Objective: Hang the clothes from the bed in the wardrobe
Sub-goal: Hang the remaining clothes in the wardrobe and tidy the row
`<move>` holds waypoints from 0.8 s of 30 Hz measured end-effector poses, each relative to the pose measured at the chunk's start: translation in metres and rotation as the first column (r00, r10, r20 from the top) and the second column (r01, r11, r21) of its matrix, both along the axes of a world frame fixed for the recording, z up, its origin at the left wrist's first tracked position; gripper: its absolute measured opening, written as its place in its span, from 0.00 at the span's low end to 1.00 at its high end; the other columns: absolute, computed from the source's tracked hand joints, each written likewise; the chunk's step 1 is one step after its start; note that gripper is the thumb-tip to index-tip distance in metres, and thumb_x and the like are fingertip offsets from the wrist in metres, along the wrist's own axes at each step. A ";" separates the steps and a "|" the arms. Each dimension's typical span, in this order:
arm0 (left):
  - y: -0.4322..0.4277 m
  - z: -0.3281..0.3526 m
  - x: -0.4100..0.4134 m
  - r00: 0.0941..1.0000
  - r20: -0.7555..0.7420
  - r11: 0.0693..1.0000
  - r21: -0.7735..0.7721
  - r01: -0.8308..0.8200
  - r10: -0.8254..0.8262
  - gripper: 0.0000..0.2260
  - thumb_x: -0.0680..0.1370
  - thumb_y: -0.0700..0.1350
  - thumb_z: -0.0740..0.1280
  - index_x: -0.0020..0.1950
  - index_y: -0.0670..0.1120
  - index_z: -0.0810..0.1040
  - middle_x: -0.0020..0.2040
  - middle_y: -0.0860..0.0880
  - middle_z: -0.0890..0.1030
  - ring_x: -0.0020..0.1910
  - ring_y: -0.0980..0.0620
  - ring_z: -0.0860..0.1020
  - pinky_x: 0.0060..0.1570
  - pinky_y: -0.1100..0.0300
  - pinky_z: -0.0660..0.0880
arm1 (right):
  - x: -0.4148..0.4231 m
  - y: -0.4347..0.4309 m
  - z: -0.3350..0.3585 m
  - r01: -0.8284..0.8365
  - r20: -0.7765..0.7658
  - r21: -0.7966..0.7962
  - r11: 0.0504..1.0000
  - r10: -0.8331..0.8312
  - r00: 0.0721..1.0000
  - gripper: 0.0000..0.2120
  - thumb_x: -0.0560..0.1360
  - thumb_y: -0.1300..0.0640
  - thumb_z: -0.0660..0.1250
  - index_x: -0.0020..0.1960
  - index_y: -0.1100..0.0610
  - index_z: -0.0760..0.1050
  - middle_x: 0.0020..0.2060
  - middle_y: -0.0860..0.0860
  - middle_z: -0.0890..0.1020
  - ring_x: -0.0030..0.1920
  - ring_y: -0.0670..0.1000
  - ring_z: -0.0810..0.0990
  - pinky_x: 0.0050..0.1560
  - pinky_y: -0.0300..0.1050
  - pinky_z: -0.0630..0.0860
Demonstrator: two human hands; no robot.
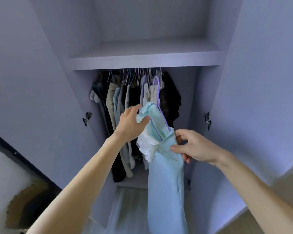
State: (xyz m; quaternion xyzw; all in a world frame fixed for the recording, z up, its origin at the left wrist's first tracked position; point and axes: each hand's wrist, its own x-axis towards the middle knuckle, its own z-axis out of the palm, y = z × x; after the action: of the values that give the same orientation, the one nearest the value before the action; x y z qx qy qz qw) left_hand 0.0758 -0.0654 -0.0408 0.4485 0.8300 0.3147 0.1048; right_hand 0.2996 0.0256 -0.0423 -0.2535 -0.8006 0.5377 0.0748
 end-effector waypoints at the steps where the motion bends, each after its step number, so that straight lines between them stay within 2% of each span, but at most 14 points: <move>1: 0.003 0.002 -0.008 0.997 -0.073 1.000 -0.016 0.018 -0.019 0.30 0.81 0.58 0.62 0.80 0.51 0.57 0.80 0.47 0.58 0.79 0.44 0.53 0.76 0.48 0.55 | 0.002 -0.001 -0.005 0.040 0.000 -0.018 0.999 -0.040 0.999 0.05 0.78 0.61 0.69 0.53 0.60 0.76 0.49 0.58 0.81 0.30 0.47 0.77 0.30 0.39 0.74; 5: 0.011 0.016 -0.042 0.935 -0.349 0.996 -0.083 0.041 -0.067 0.30 0.81 0.58 0.61 0.81 0.52 0.55 0.81 0.43 0.54 0.80 0.41 0.49 0.78 0.44 0.50 | 0.006 -0.002 -0.022 0.182 0.031 -0.045 0.982 -0.181 0.983 0.06 0.78 0.63 0.68 0.55 0.62 0.75 0.51 0.64 0.80 0.30 0.48 0.77 0.29 0.39 0.74; 9: 0.029 0.033 -0.073 0.865 -0.492 0.993 -0.103 0.054 -0.098 0.30 0.81 0.56 0.62 0.81 0.52 0.55 0.81 0.42 0.49 0.80 0.40 0.45 0.77 0.39 0.46 | 0.007 0.005 -0.039 0.294 0.046 -0.049 0.955 -0.292 0.955 0.07 0.78 0.64 0.68 0.56 0.63 0.75 0.49 0.65 0.80 0.30 0.49 0.77 0.30 0.40 0.74; 14: 0.060 0.055 -0.101 0.799 -0.593 0.995 -0.082 0.059 -0.096 0.33 0.80 0.56 0.63 0.81 0.55 0.52 0.81 0.46 0.44 0.80 0.40 0.43 0.76 0.35 0.45 | -0.003 0.034 -0.049 0.378 0.082 0.018 0.925 -0.378 0.922 0.06 0.77 0.62 0.68 0.54 0.61 0.75 0.41 0.58 0.81 0.31 0.51 0.78 0.32 0.43 0.76; 20: 0.102 0.072 -0.132 0.746 -0.664 0.996 -0.084 -0.007 -0.051 0.35 0.81 0.58 0.60 0.81 0.58 0.42 0.81 0.48 0.40 0.80 0.41 0.41 0.75 0.34 0.44 | -0.037 0.091 -0.046 0.397 0.094 0.118 0.910 -0.408 0.908 0.03 0.77 0.60 0.68 0.49 0.57 0.74 0.29 0.50 0.80 0.29 0.50 0.79 0.37 0.46 0.78; 24: 0.130 0.078 -0.153 0.738 -0.673 0.990 -0.129 -0.057 -0.046 0.34 0.82 0.60 0.55 0.80 0.59 0.37 0.81 0.49 0.37 0.80 0.43 0.39 0.75 0.35 0.42 | -0.065 0.129 -0.044 0.385 0.111 0.164 0.908 -0.404 0.908 0.03 0.77 0.59 0.67 0.49 0.57 0.74 0.30 0.49 0.81 0.30 0.49 0.80 0.46 0.53 0.81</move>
State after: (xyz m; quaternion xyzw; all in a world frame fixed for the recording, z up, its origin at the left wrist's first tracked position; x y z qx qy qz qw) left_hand -0.0770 0.0642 0.0374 0.5209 0.8330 0.0719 -0.1719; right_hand 0.2345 0.1550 -0.0868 -0.4423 -0.7713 0.4350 0.1421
